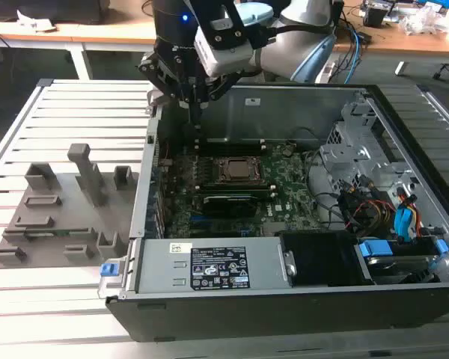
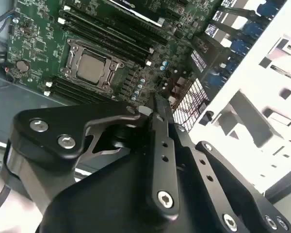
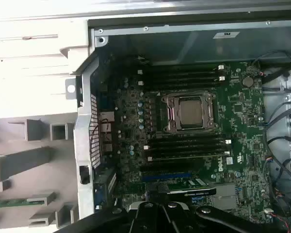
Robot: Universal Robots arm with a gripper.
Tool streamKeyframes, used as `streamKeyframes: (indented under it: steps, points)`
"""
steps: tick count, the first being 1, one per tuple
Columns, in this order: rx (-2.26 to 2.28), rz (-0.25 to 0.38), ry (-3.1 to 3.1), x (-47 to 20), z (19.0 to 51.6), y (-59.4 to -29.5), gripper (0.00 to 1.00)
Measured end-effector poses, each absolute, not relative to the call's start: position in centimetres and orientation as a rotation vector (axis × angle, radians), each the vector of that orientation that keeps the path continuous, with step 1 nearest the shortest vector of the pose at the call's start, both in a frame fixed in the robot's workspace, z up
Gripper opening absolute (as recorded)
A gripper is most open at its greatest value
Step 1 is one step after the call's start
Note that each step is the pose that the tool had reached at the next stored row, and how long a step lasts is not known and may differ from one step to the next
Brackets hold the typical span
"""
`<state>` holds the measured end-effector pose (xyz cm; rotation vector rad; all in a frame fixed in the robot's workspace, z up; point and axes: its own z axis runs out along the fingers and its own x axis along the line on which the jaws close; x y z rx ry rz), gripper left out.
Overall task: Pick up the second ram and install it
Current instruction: 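Reach for the second ram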
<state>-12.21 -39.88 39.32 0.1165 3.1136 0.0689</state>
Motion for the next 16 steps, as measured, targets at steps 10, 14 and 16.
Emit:
streamKeyframes:
  steps: [10, 14, 16]
  points:
    - [0.116, 0.069, 3.113, -18.8, 39.3, -39.9, 0.11]
    - [0.116, 0.069, 3.111, -22.2, 39.3, -39.9, 0.11]
    - [0.117, 0.069, 3.111, -23.5, 39.3, -39.9, 0.11]
